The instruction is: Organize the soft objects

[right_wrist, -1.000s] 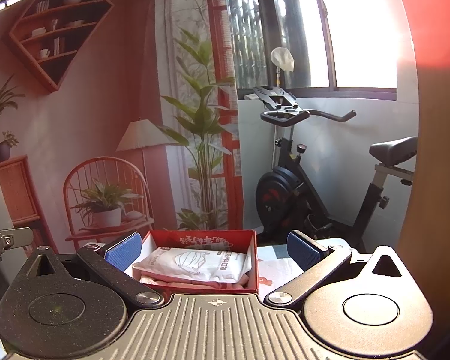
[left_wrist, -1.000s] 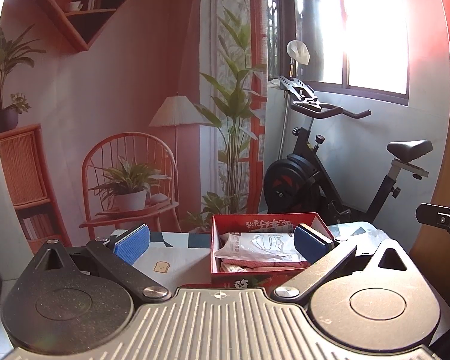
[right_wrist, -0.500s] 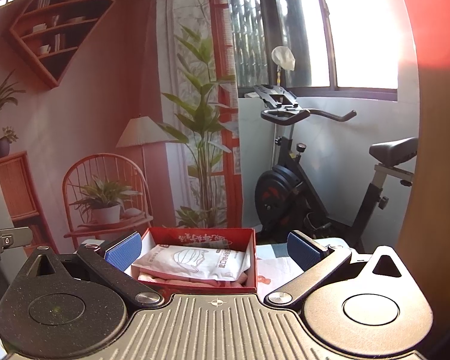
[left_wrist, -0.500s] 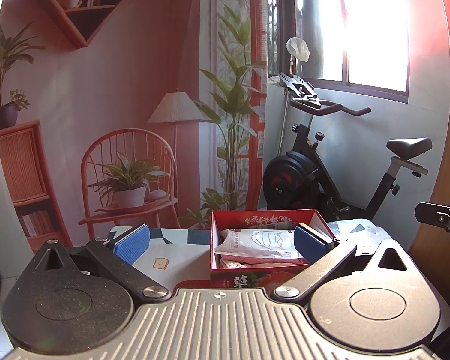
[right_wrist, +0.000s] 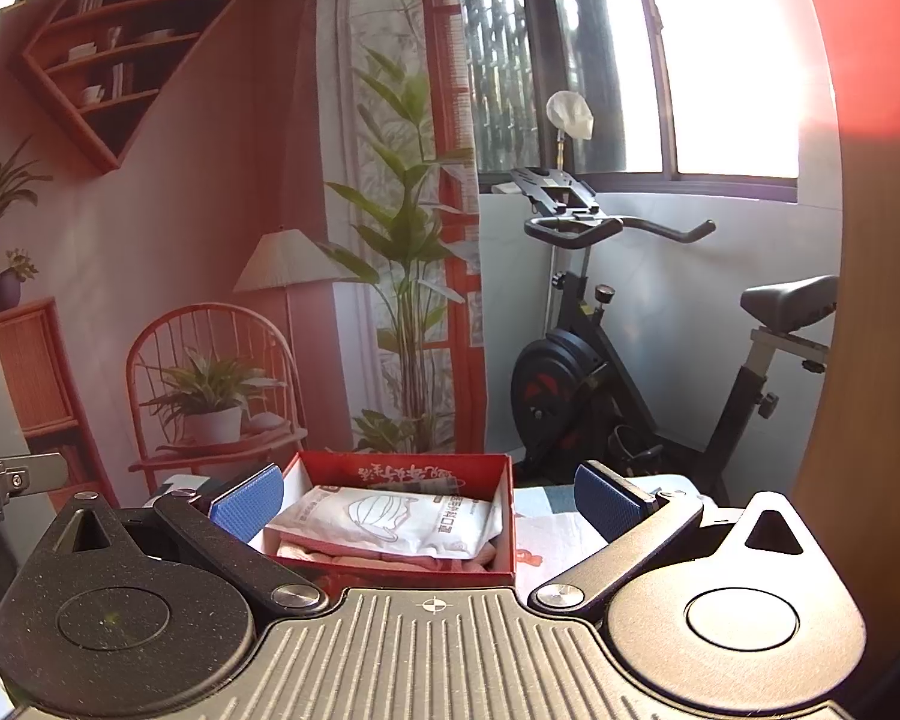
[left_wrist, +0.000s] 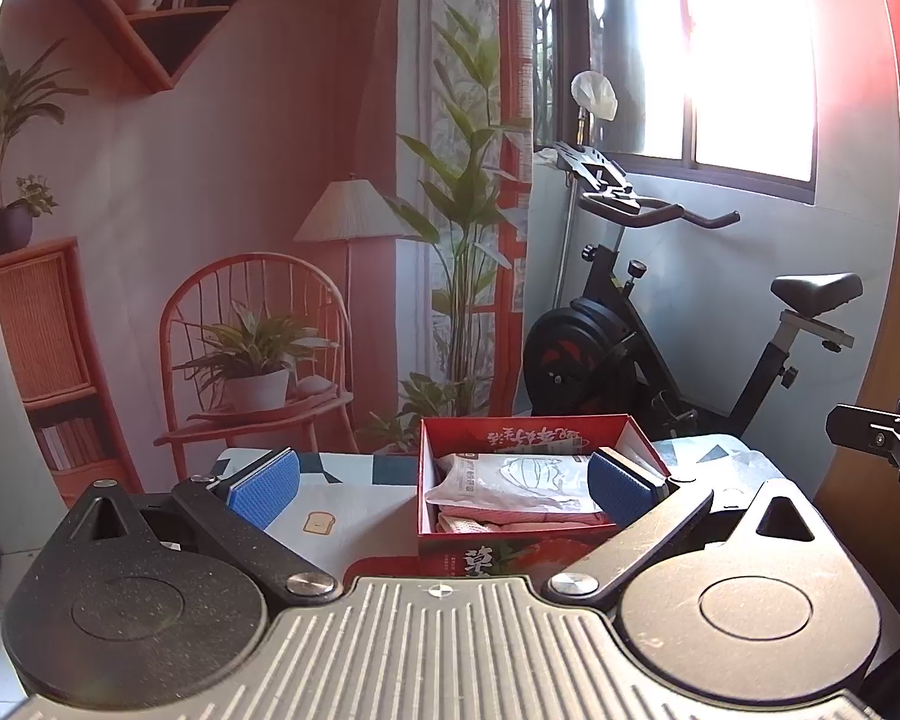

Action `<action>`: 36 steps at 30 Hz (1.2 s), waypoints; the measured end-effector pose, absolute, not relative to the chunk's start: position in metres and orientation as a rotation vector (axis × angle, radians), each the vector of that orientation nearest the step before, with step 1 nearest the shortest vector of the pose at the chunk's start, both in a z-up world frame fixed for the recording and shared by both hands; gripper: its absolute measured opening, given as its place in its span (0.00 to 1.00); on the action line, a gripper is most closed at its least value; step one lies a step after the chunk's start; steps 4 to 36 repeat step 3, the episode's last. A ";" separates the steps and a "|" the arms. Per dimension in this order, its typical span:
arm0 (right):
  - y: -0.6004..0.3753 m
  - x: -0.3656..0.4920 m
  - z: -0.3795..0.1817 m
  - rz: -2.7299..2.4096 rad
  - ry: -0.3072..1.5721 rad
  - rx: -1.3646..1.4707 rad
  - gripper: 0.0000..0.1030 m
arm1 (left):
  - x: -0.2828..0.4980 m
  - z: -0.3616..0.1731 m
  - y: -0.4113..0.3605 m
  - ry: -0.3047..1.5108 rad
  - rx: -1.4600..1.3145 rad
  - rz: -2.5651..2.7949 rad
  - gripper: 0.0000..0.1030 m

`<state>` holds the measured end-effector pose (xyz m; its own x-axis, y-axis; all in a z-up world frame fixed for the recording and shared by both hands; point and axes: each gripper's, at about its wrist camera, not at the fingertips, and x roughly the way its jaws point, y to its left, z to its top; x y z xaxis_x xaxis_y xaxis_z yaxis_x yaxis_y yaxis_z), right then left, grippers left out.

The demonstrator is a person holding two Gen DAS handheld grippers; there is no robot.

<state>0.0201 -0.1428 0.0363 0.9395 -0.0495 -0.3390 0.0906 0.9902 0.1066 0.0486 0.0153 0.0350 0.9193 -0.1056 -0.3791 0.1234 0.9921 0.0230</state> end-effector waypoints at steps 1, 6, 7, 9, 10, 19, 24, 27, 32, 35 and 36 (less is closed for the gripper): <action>-0.143 0.020 0.036 -0.072 0.343 0.121 1.00 | 0.049 0.035 0.015 0.387 0.045 -0.120 1.00; -0.143 0.020 0.036 -0.072 0.343 0.122 1.00 | 0.048 0.034 0.016 0.388 0.043 -0.118 1.00; -0.143 0.020 0.036 -0.072 0.343 0.122 1.00 | 0.048 0.034 0.016 0.388 0.043 -0.118 1.00; -0.143 0.020 0.036 -0.072 0.343 0.122 1.00 | 0.048 0.034 0.016 0.388 0.043 -0.118 1.00; -0.143 0.020 0.036 -0.072 0.343 0.122 1.00 | 0.048 0.034 0.016 0.388 0.043 -0.118 1.00; -0.143 0.020 0.036 -0.072 0.343 0.122 1.00 | 0.048 0.034 0.016 0.388 0.043 -0.118 1.00; -0.143 0.020 0.036 -0.072 0.343 0.122 1.00 | 0.048 0.034 0.016 0.388 0.043 -0.118 1.00; -0.143 0.020 0.036 -0.072 0.343 0.122 1.00 | 0.048 0.034 0.016 0.388 0.043 -0.118 1.00; -0.143 0.020 0.036 -0.072 0.343 0.122 1.00 | 0.048 0.034 0.016 0.388 0.043 -0.118 1.00; -0.143 0.020 0.036 -0.072 0.343 0.122 1.00 | 0.048 0.034 0.016 0.388 0.043 -0.118 1.00; -0.143 0.020 0.036 -0.072 0.343 0.122 1.00 | 0.048 0.034 0.016 0.388 0.043 -0.118 1.00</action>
